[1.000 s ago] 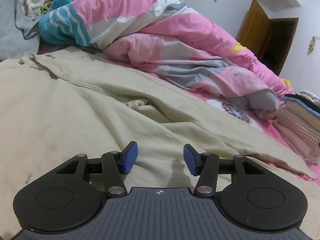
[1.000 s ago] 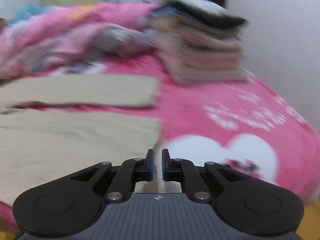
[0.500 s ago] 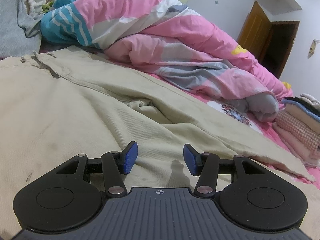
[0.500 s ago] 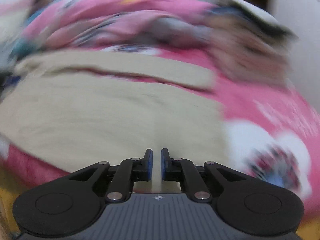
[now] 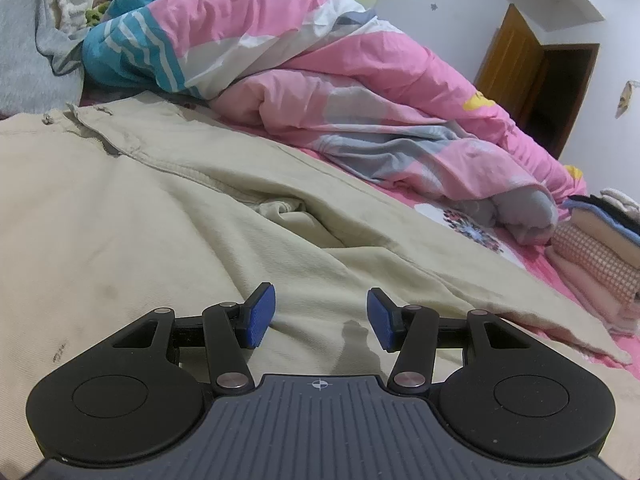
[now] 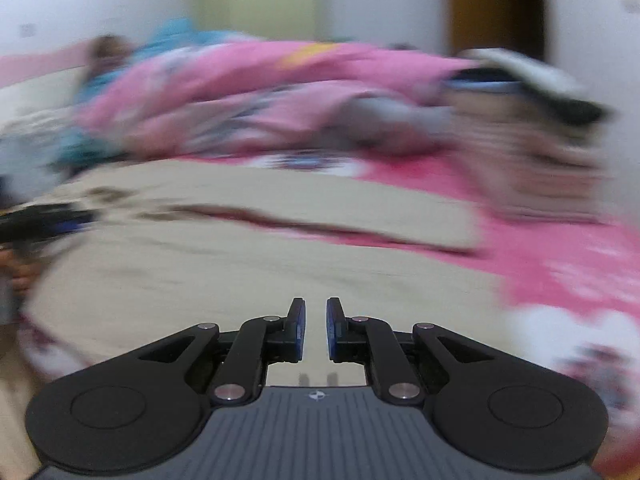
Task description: Fold clothes
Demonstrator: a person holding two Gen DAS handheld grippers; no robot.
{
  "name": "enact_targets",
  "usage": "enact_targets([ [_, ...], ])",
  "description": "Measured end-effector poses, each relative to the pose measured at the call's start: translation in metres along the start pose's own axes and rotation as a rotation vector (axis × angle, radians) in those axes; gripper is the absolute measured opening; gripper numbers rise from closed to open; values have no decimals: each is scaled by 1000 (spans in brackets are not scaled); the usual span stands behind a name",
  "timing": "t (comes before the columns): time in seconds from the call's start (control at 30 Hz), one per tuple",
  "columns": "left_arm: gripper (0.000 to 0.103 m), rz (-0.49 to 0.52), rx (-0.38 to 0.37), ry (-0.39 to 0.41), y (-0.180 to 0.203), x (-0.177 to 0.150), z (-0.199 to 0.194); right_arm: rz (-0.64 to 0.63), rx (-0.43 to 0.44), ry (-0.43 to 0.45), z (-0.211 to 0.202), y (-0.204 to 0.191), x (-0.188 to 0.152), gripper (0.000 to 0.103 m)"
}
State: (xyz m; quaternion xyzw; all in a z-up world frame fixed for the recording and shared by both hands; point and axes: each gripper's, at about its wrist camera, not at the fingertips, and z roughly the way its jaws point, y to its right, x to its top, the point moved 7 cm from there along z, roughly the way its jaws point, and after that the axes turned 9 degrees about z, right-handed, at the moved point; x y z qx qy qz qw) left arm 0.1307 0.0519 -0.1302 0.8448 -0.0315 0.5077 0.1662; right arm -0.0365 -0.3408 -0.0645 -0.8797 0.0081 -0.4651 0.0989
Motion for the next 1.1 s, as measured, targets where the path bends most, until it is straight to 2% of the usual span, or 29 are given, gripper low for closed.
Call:
enact_targets([
  [0.1,51,-19,-13,4,-2,0,-1,-44,88,-52,28,-32,-10,10],
  [0.2,51,-31,-23,3,-4,0,-1,-43,126,-160,29,-38,-37,11],
  [0.27,51,-31,-23,0,-3,1,-1,-42,136,-185,16,-33,-48,11],
  [0.33,52,-26,-22,-4,-3,1,-1,-42,142,-263,3,-28,-58,11],
  [0.43,52,-21,-21,-9,-2,1,-2,-106,96,-350,-4,-22,-64,11],
  [0.47,52,-21,-22,-8,-3,1,-2,-102,86,-339,-6,-19,-58,11],
  [0.57,52,-23,-25,-7,-4,0,-3,-31,75,-215,-16,-7,-26,12],
  [0.6,52,-24,-26,-6,-4,0,-4,-8,61,-200,-18,-2,-23,18],
  [0.67,52,-26,-26,-5,-4,0,-4,35,17,-209,-20,9,-29,30],
  [0.93,53,-29,-24,-6,-4,1,-4,208,-158,-241,-28,54,-55,32],
  [1.07,57,-25,-27,-7,-3,2,-5,325,-119,-244,-49,54,-58,33],
  [1.1,59,-23,-29,-7,-3,2,-6,350,-88,-221,-54,51,-52,33],
])
